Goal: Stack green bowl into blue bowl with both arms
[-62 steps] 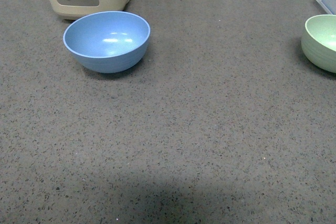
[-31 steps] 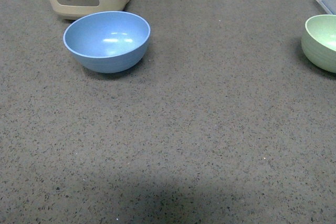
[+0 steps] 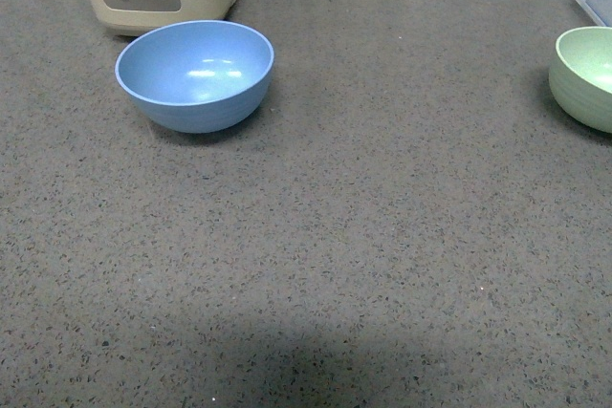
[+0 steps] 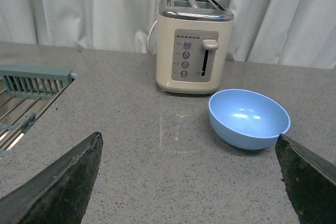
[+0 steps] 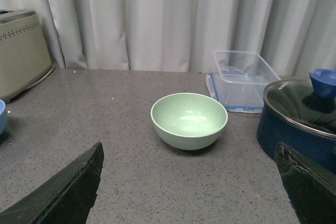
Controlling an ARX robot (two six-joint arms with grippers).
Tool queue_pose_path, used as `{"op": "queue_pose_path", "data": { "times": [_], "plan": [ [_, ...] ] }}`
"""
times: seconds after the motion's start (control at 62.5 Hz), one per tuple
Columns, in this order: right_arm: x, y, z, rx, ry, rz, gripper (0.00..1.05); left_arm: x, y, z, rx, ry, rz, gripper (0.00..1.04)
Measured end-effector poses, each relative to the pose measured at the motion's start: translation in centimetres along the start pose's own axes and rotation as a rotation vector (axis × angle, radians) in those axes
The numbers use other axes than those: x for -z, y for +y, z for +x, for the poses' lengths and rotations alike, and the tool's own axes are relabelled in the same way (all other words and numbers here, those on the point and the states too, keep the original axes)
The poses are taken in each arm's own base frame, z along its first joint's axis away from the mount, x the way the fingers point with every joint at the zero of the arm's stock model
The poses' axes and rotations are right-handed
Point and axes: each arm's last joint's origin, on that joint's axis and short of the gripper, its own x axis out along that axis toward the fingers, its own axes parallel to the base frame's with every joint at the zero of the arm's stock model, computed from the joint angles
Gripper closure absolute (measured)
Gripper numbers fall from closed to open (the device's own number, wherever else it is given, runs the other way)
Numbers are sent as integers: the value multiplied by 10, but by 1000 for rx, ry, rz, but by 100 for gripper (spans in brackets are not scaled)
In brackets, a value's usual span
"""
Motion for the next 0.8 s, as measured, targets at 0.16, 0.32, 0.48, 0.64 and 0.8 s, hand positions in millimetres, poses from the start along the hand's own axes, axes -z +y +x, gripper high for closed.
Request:
{"op": "queue_pose_path", "data": {
  "times": [0.16,0.32,0.48,0.64,0.8],
  "plan": [
    [0,0,0,0,0,0,9,0,0,0,0,0,0,6],
    [0,0,0,0,0,0,9,0,0,0,0,0,0,6],
    [0,0,0,0,0,0,9,0,0,0,0,0,0,6],
    [0,0,0,0,0,0,9,0,0,0,0,0,0,6],
    [0,0,0,0,0,0,9,0,0,0,0,0,0,6]
  ]
}}
